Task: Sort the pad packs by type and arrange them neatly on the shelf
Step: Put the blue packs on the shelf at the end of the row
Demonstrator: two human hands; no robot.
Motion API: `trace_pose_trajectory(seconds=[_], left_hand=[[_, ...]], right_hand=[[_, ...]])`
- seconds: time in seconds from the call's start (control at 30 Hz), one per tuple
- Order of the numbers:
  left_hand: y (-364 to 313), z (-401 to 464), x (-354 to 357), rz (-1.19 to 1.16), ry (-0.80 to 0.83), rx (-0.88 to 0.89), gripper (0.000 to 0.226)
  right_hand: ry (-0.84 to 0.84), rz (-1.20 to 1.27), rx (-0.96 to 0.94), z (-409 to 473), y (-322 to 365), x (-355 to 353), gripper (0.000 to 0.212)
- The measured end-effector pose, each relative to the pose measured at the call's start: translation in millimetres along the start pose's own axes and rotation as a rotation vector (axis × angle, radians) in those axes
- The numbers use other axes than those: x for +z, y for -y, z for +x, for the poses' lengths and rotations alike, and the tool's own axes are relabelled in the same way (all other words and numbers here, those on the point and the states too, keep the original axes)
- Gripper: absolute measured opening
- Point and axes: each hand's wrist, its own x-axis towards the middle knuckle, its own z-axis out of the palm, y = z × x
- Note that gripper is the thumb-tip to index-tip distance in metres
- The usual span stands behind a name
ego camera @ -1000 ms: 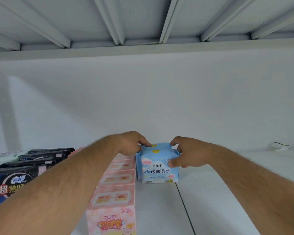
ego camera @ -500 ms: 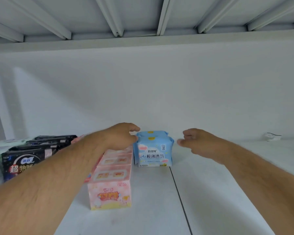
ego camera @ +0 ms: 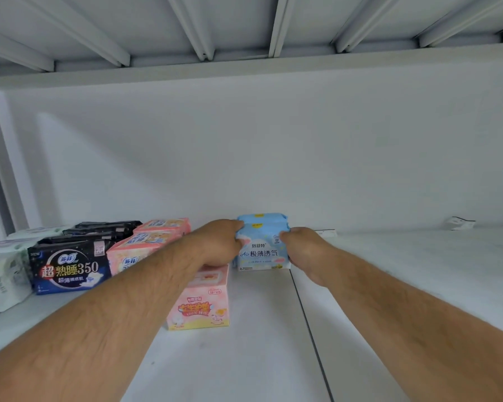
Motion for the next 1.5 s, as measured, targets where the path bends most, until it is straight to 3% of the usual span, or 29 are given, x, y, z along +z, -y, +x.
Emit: trace_pose_trajectory(seconds=[0.1,0.3,0.47,0.57,0.63,0.8,0.9,1.07,1.2,1.5], left_hand=[[1.7,-4.7,-2.6,-0.076,-0.018,0.015,0.055],[23.2,-49.7,-32.2,-0.222,-0.174,-0.056,0.058],[43.8,-108.8,-29.8,-0.616,-0.401,-0.183,0.045],[45.7,-131.2,-13.6,-0.942,-0.424,-0.27,0.017],[46.5,-135.3,-2.7,-1.123,-0.407,-0.282,0.024],[51.3,-136.5,13.9,-1.353,-0.36,-0.254,0.026],[59.1,-136.1,20.7,-1.414,-0.281,-0.189,0.024],[64.9,-135.2,30.5,-1.414,-0.106,-0.106,0.04],[62.5,-136.1,31.0,-1.423,-0.086,-0.13,0.034],[64.5,-132.0,35.1,-1.421,-0.08,-0.127,0.035]], right_hand=[[-0.004,0.005,0.009,1.3,-0.7,-1.7,0.027],[-0.035,-0.117,0.0,-12.7,0.2,-12.8,0.021],[-0.077,-0.203,-0.177,-46.2,-0.3,-18.4,0.012],[-0.046,-0.128,-0.175,-65.0,4.7,-5.3,0.019],[-0.027,-0.049,-0.133,-70.3,9.4,12.0,0.034],[0.004,0.295,0.051,-81.0,14.5,66.5,0.027],[-0.052,0.327,0.039,-88.8,17.0,86.7,0.032],[-0.062,0.342,-0.009,-102.3,13.7,99.5,0.036],[-0.032,0.371,-0.041,-95.3,-1.7,101.2,0.072],[0.021,0.404,-0.036,-102.7,5.5,104.6,0.029]])
